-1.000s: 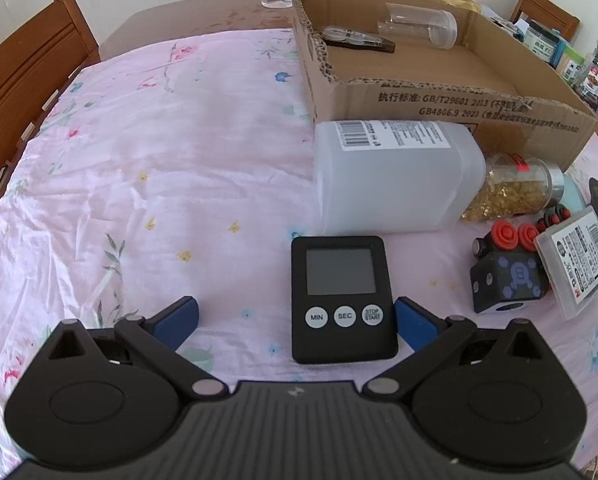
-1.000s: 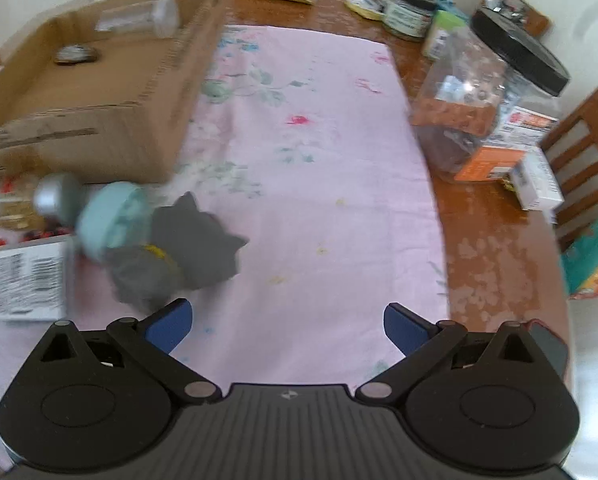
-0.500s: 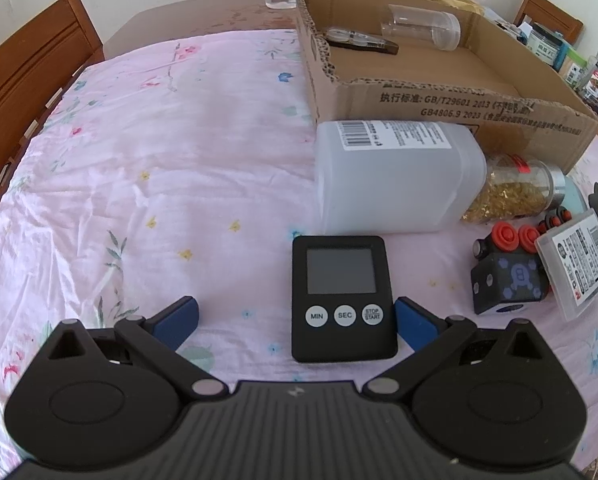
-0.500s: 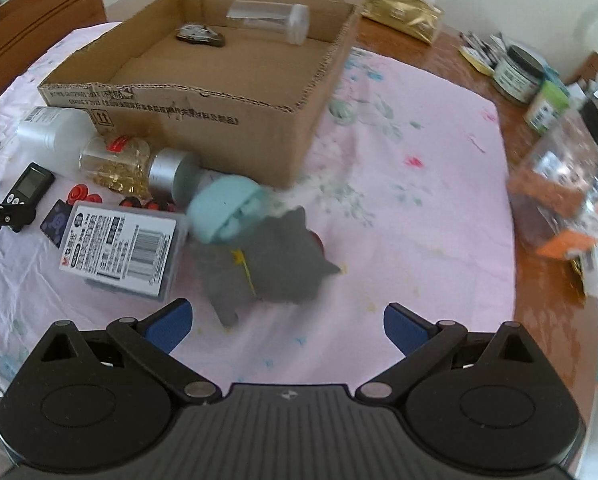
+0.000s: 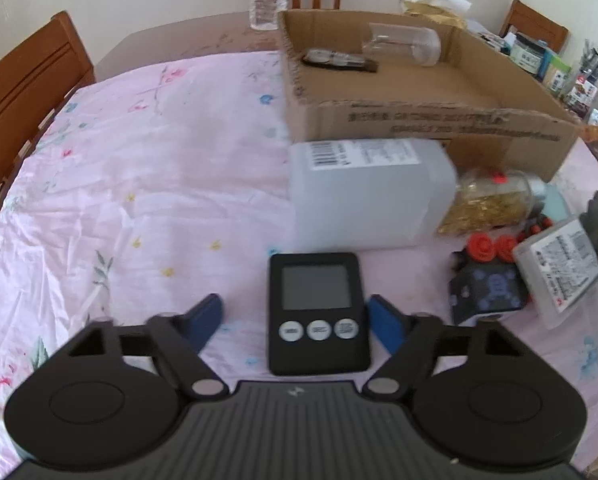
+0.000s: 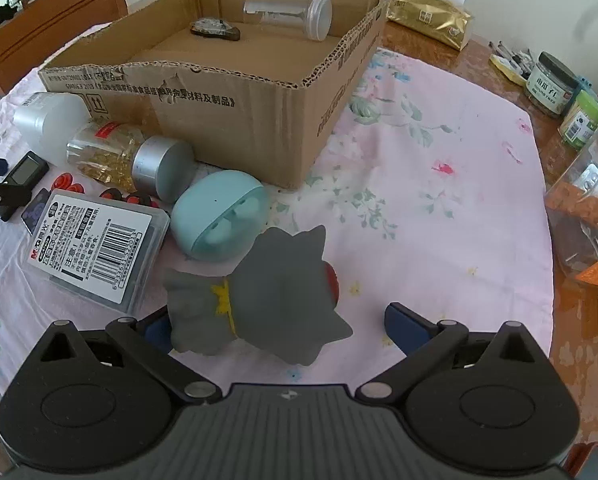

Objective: Organize rigid objects
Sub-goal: 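Grasp the black digital timer with the left gripper while the right gripper approaches the grey plush toy, then close the right gripper on the grey plush toy while the left gripper holds the timer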

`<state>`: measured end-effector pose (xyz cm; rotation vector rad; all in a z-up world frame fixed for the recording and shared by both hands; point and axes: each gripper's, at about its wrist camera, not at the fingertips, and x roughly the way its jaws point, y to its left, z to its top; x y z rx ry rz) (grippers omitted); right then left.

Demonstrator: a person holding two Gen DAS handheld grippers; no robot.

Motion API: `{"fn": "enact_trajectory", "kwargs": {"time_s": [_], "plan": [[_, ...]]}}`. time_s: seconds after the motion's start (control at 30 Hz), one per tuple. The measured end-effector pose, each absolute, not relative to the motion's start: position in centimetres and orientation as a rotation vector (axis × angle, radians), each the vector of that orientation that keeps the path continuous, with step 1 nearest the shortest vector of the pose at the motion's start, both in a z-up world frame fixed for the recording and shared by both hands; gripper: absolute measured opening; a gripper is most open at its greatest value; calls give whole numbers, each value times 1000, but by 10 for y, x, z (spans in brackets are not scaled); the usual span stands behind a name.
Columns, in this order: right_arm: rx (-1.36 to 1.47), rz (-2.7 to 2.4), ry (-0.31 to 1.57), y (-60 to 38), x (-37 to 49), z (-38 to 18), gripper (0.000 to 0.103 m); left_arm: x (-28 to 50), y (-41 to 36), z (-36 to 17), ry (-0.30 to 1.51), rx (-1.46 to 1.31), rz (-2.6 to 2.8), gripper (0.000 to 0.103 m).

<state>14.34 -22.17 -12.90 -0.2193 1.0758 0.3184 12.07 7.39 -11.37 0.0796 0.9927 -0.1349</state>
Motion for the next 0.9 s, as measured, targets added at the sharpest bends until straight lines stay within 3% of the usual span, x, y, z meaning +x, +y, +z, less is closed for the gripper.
{"fn": "enact_trajectory", "kwargs": {"time_s": [0.27, 0.73, 0.9], "plan": [[-218, 322, 1057, -223, 141, -130, 103, 121, 63, -110, 987, 72, -128, 51], [-257, 328, 1110, -216, 149, -127, 103, 120, 62, -111, 989, 64, -105, 52], [-272, 356, 1111, -211, 147, -122, 93, 120, 61, -111, 988, 60, -96, 53]]}}
